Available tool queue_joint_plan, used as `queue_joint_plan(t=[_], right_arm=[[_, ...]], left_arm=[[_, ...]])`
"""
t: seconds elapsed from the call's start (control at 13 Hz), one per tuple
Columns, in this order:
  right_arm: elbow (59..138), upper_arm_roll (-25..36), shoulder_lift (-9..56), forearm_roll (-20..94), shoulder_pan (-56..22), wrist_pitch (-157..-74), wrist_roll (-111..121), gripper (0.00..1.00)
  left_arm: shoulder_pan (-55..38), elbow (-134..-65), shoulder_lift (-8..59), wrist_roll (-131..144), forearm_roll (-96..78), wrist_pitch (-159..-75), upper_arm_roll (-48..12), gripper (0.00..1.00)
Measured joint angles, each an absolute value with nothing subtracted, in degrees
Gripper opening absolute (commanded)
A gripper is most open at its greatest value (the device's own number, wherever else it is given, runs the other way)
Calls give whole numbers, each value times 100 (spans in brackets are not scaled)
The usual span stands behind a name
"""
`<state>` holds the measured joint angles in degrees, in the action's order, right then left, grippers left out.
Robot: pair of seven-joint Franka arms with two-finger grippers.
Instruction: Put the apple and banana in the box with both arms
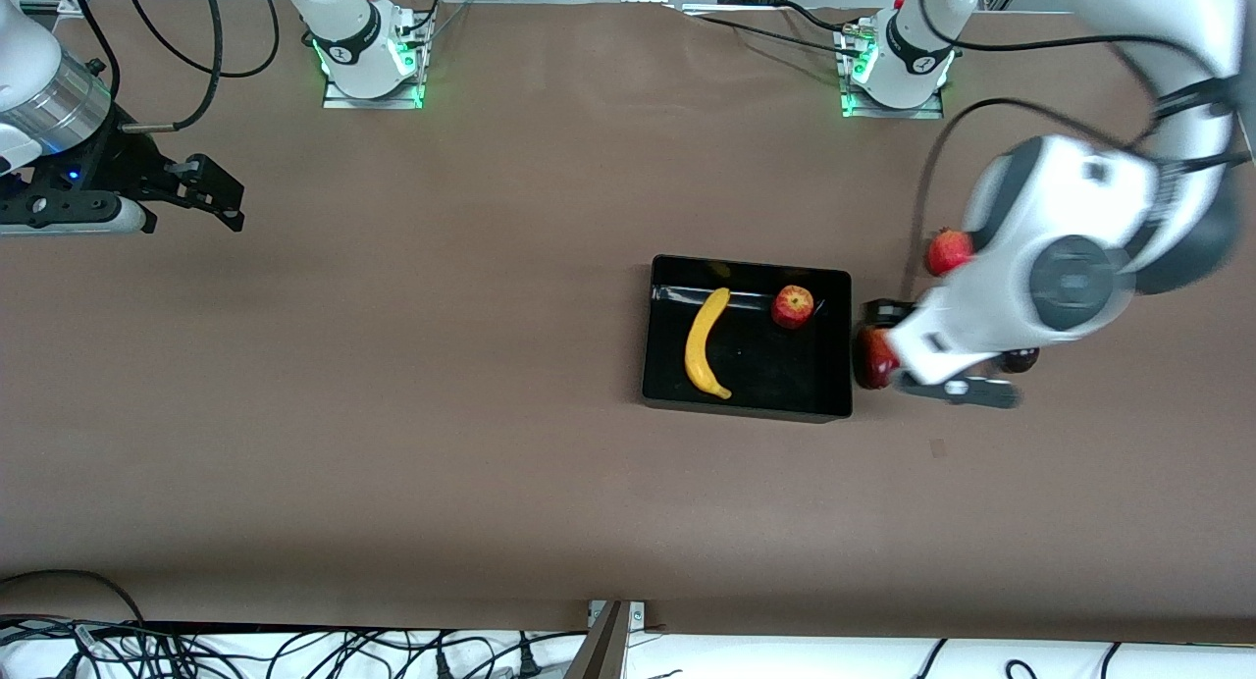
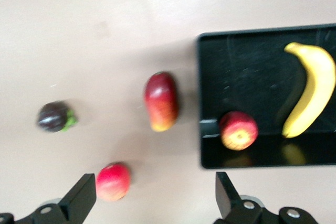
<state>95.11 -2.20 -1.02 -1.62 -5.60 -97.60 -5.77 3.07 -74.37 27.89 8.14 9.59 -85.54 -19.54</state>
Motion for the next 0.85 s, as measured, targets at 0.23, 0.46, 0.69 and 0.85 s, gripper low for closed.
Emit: queue_joint_plan(t=[0.23, 0.46, 0.69, 0.85], right_arm=[[9512, -178, -93, -162, -552, -9762, -577, 100], [9511, -171, -87, -162, -553, -9776, -577, 100], [9509, -172, -85, -162, -553, -9786, -577, 100], [9509, -184, -85, -163, -556, -9794, -577, 100]], left_arm=[[590, -7432, 2354, -145, 650, -8186, -1718, 100], [126, -8213, 1342, -963, -100, -8563, -415, 100], [29, -9444, 92, -1048, -127, -9177, -42, 100], [28, -9705, -166, -1053, -126, -9202, -8, 100]])
